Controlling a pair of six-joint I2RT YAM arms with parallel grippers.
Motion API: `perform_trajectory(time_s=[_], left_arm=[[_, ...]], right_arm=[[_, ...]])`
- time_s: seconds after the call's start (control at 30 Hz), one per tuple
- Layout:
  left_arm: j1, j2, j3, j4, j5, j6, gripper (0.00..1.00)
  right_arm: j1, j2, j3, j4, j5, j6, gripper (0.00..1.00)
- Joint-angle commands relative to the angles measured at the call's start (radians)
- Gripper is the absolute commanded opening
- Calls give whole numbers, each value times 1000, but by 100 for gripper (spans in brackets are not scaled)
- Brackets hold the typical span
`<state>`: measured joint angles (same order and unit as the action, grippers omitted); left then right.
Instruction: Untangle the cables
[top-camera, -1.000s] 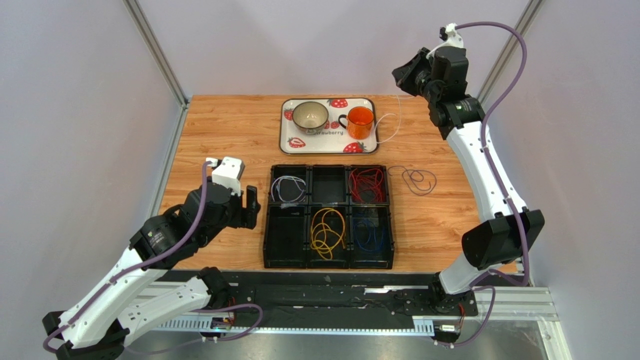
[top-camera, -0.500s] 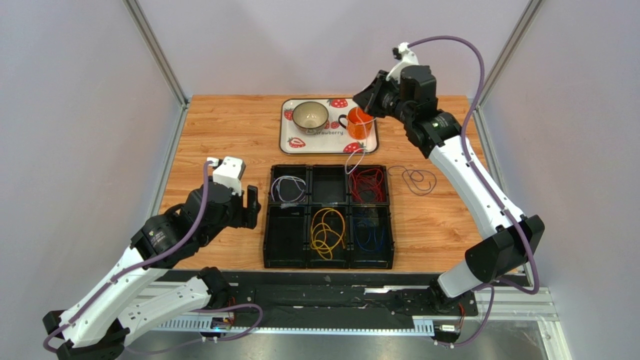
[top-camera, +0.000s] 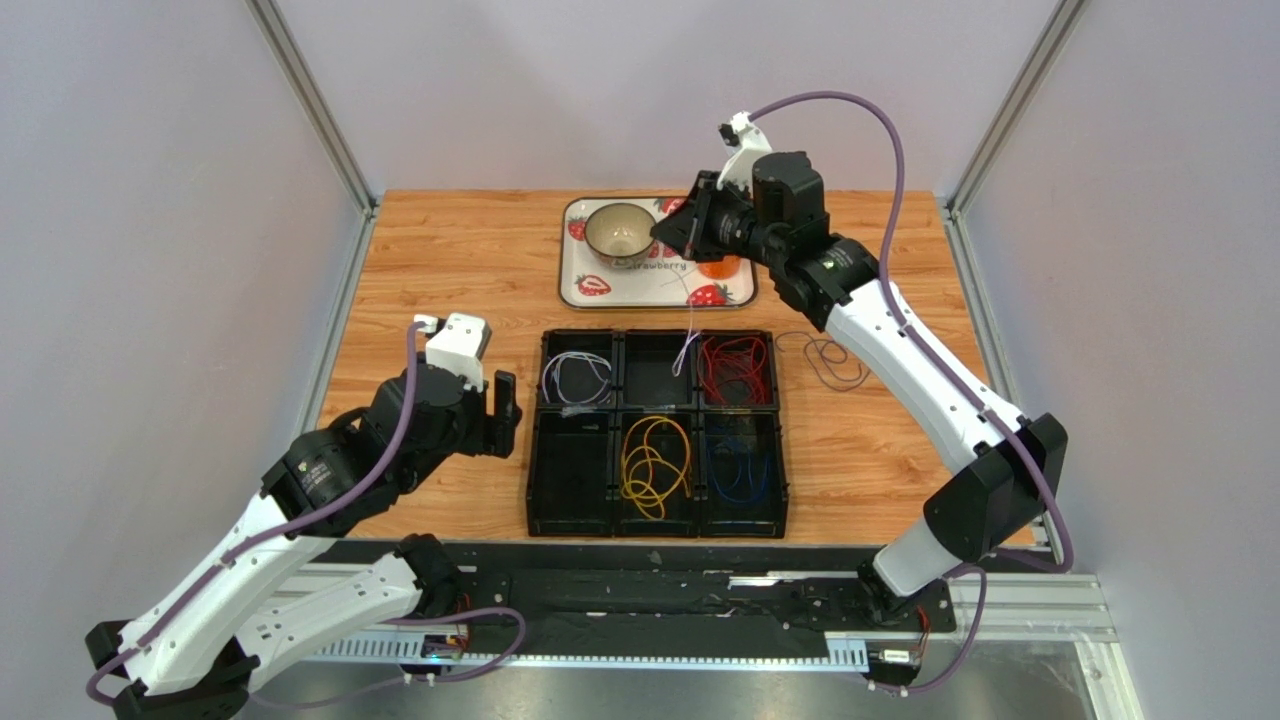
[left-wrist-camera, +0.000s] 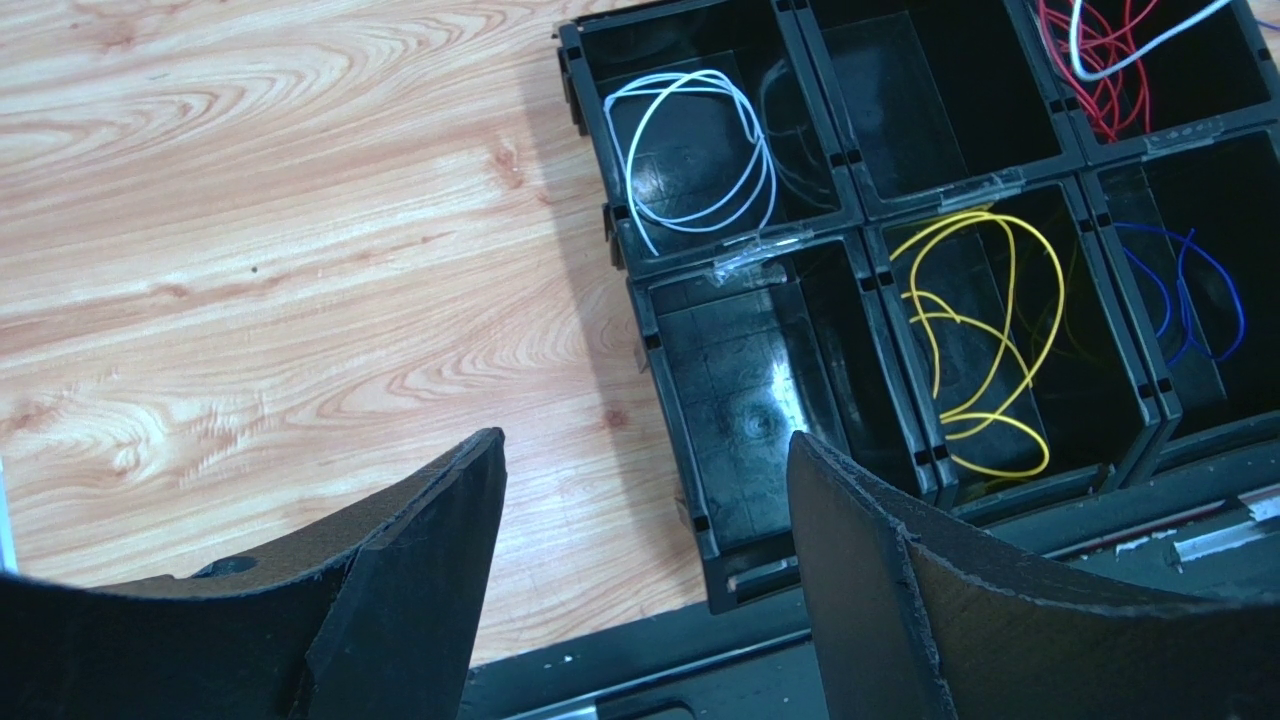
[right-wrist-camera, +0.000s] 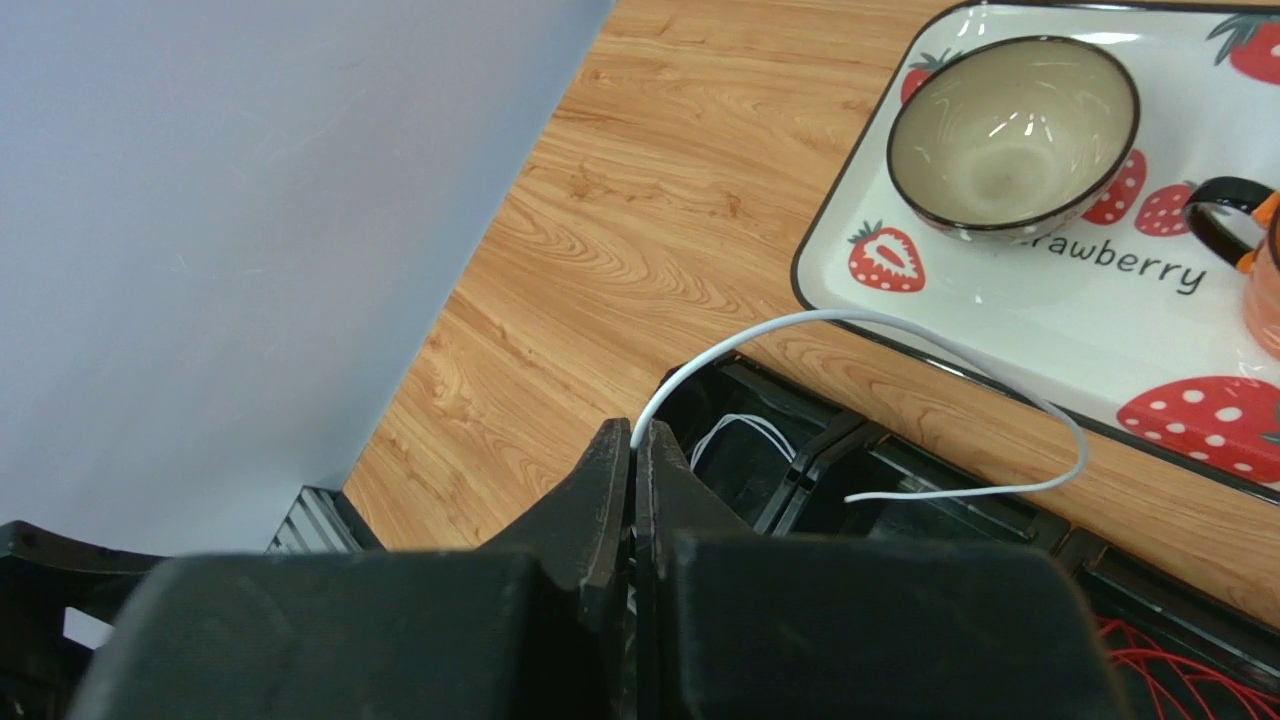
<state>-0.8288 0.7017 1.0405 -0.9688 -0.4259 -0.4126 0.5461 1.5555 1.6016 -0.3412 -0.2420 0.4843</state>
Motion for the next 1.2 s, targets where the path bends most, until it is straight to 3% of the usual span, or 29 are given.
perform_trajectory(time_s=[0.0, 0.5, 1.17], left_arm=[[5, 2, 0, 13, 7, 8, 77], [5, -1, -2, 15, 12, 9, 77], [5, -19, -2, 16, 15, 9, 77]], right_arm=[[11, 31, -26, 79, -77, -15, 0], [98, 94, 17, 146, -209, -35, 0], [195, 271, 167, 218, -206, -24, 0]])
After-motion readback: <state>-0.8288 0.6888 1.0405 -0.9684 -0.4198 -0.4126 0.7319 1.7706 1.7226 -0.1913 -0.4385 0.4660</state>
